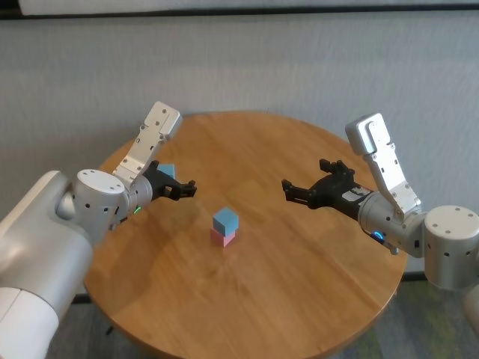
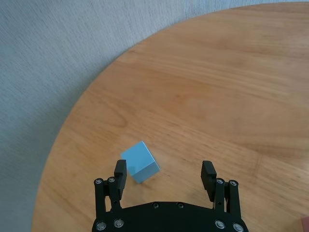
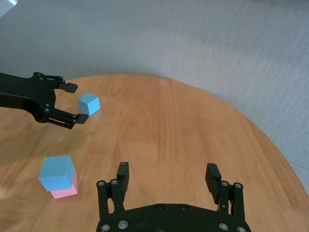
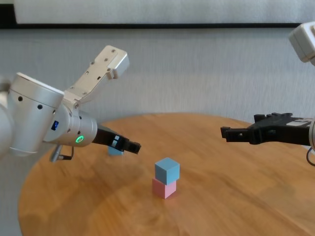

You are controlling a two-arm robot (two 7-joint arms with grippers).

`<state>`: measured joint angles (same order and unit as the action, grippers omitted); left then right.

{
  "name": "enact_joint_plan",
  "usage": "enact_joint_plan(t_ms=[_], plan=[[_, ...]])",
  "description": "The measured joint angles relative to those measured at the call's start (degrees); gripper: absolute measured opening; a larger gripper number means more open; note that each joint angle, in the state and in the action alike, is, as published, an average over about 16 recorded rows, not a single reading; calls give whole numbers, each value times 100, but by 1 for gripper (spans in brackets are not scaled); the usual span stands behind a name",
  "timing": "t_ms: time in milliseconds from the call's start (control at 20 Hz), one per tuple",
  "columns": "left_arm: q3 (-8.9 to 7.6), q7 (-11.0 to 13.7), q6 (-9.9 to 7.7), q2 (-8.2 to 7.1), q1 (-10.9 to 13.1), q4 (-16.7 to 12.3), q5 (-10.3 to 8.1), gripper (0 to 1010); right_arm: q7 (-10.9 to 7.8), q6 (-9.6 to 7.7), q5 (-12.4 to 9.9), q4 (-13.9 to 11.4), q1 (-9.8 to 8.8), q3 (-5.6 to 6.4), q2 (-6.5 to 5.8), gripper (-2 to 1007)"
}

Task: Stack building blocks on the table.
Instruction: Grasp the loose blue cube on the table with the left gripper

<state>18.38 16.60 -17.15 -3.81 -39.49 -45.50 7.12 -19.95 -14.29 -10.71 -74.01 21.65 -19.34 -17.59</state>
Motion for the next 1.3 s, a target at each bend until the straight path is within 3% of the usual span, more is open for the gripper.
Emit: enact_joint_plan(t_ms=[1300], plan=[[-156, -161, 392, 121, -248, 720, -159, 1000, 0, 0, 0, 0, 0, 0, 0, 1000]])
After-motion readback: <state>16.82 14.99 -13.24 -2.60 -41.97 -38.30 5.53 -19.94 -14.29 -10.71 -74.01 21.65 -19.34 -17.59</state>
